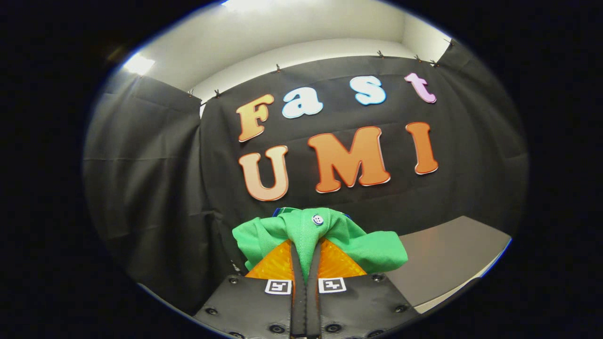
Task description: Put the clothes into the washing machine and then close the washing machine lid.
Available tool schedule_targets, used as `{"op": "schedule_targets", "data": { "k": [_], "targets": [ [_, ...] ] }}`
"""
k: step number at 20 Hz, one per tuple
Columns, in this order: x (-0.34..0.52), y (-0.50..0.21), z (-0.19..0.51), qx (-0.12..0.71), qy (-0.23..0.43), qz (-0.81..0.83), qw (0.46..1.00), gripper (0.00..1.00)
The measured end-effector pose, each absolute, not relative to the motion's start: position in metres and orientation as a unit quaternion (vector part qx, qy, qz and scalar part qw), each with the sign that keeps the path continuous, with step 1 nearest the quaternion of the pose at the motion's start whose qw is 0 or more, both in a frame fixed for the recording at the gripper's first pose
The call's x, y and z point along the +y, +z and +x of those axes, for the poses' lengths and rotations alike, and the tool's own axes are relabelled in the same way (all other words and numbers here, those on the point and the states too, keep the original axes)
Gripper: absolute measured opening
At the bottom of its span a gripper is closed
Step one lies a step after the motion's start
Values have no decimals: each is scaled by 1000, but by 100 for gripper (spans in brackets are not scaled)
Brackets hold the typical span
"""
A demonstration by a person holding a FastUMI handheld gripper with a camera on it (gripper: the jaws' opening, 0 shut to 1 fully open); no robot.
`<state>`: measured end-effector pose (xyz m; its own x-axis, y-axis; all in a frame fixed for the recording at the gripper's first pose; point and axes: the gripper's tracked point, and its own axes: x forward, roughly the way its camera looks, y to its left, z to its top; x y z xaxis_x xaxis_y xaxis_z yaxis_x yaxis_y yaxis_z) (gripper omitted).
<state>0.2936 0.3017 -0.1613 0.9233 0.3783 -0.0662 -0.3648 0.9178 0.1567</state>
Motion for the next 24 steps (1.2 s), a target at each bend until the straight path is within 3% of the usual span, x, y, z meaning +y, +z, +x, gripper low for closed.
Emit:
{"op": "schedule_targets", "data": {
  "k": [8,24],
  "targets": [
    [416,-224,319,98,242,66,963,8],
    [474,-446,411,252,177,8,951,8]
  ]
}}
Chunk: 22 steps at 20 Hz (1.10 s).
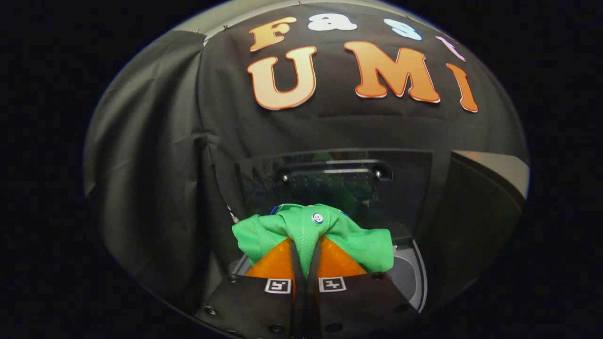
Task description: Put the clothes into the washing machine and then close the washing machine lid.
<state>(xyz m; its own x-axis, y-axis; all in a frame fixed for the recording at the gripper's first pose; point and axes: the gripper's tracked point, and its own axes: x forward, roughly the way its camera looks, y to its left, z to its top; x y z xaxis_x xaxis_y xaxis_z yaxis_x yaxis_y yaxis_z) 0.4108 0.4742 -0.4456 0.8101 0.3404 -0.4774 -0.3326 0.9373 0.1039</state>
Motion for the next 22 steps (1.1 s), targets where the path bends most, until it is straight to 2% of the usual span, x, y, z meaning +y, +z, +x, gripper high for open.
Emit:
{"op": "schedule_targets", "data": {
  "k": [14,18,22],
  "targets": [
    [448,-612,367,423,128,-11,897,8],
    [436,-623,367,443,104,21,890,8],
    [440,-619,367,439,123,9,890,8]
  ]
}}
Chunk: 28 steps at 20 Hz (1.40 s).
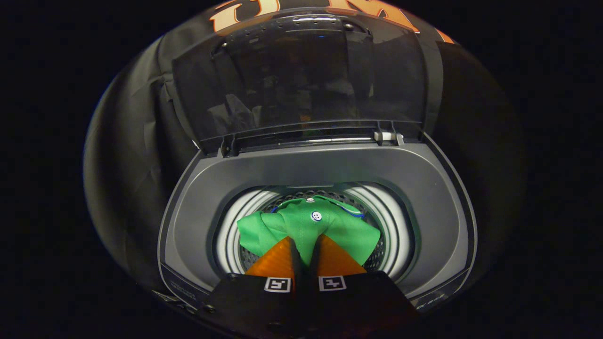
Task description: Put the clothes into the washing machine and then close the washing machine lid.
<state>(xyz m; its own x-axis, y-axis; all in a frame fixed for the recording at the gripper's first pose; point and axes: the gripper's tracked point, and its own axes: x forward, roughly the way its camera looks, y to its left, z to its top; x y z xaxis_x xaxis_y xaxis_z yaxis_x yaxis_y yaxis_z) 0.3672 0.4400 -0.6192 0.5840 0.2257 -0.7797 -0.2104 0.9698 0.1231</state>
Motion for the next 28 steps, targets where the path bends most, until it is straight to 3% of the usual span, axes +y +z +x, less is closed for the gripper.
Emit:
{"op": "schedule_targets", "data": {
  "k": [1,5,20,28],
  "targets": [
    [441,-620,366,447,125,10,886,9],
    [436,-619,362,461,119,15,879,100],
    [428,-542,359,389,132,23,911,99],
    [436,-377,359,227,170,46,958,98]
  ]
}}
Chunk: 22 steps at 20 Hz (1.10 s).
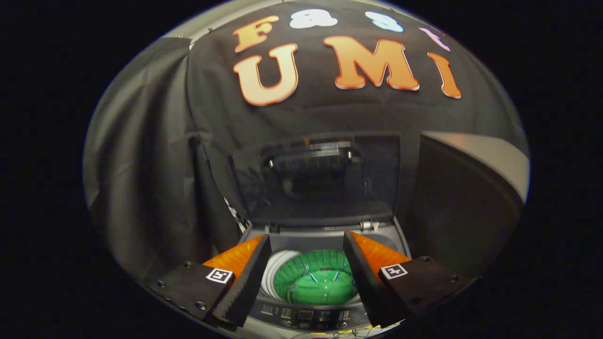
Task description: Put the clothes into the washing machine and then close the washing machine lid.
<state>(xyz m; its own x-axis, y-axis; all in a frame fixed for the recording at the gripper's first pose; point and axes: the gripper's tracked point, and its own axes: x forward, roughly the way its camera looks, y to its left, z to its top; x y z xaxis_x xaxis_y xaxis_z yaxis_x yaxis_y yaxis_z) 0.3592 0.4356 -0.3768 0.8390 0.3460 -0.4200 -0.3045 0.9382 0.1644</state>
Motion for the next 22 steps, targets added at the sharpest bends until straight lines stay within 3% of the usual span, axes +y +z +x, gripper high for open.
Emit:
{"op": "schedule_targets", "data": {
  "k": [4,10,15,22],
  "targets": [
    [436,-286,379,158,178,67,969,98],
    [425,-216,448,145,170,89,971,98],
    [395,-239,534,183,118,63,974,98],
    [382,-286,603,216,90,2,972,98]
  ]
}}
